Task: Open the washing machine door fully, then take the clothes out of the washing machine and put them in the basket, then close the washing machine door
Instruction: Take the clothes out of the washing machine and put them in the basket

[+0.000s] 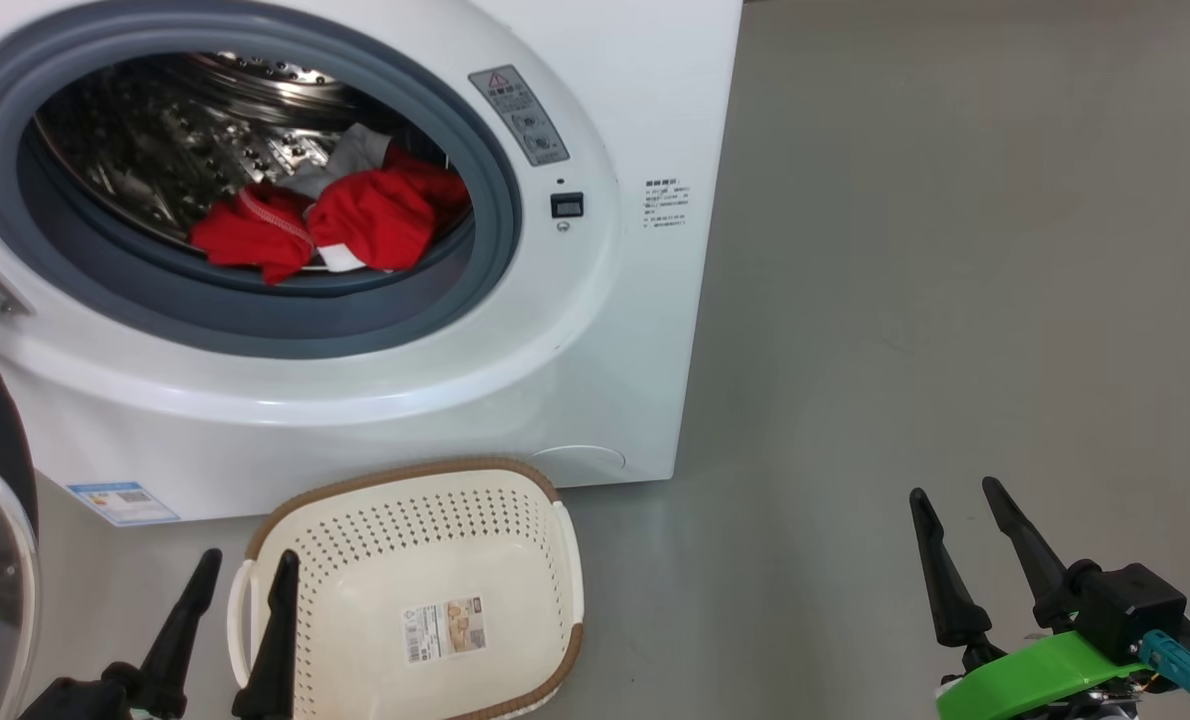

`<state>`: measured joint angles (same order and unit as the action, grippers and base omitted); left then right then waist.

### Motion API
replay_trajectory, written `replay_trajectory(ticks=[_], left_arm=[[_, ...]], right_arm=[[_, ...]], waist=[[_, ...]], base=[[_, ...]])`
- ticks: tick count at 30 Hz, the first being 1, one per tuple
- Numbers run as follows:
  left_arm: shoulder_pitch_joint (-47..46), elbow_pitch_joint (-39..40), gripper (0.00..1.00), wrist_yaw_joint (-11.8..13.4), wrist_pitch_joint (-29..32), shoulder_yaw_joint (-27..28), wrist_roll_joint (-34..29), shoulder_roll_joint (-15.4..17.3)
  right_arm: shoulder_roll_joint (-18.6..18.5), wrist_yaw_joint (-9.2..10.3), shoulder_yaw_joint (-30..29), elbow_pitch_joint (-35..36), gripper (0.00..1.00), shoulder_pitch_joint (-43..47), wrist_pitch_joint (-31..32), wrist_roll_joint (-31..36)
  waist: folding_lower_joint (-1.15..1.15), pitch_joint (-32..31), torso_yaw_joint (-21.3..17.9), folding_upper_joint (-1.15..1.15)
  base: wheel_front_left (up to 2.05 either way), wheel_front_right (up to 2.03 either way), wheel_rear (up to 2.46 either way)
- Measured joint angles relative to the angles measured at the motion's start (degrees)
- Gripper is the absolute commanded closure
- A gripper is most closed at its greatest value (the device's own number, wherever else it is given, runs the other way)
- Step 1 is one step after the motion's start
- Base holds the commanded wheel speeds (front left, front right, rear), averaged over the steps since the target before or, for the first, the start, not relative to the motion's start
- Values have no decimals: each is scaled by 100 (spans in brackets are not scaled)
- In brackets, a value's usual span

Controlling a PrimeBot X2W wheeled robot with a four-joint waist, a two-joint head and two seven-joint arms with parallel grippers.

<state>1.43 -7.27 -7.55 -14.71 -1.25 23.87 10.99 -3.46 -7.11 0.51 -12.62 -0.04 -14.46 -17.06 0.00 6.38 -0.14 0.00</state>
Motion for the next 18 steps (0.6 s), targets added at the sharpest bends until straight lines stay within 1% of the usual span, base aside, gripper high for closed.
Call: replay_trajectory(ticks=[9, 13, 18], left_arm=[[-29, -81, 0, 0, 0, 11, -69, -33], [-69, -334, 0, 0, 0, 91, -148, -86], [-644, -743, 0, 0, 0, -77, -266, -90]], right_arm=[[16, 0, 5, -1, 0, -1, 0, 1], [20, 0, 13, 7, 0, -51, 0, 2], [33, 0, 22, 67, 0, -176, 0, 51]], waist=[[0, 38, 8, 0], [0, 130, -13, 0], [0, 346, -51, 0]], base=[[12, -12, 0], [0, 0, 0], [0, 0, 0]])
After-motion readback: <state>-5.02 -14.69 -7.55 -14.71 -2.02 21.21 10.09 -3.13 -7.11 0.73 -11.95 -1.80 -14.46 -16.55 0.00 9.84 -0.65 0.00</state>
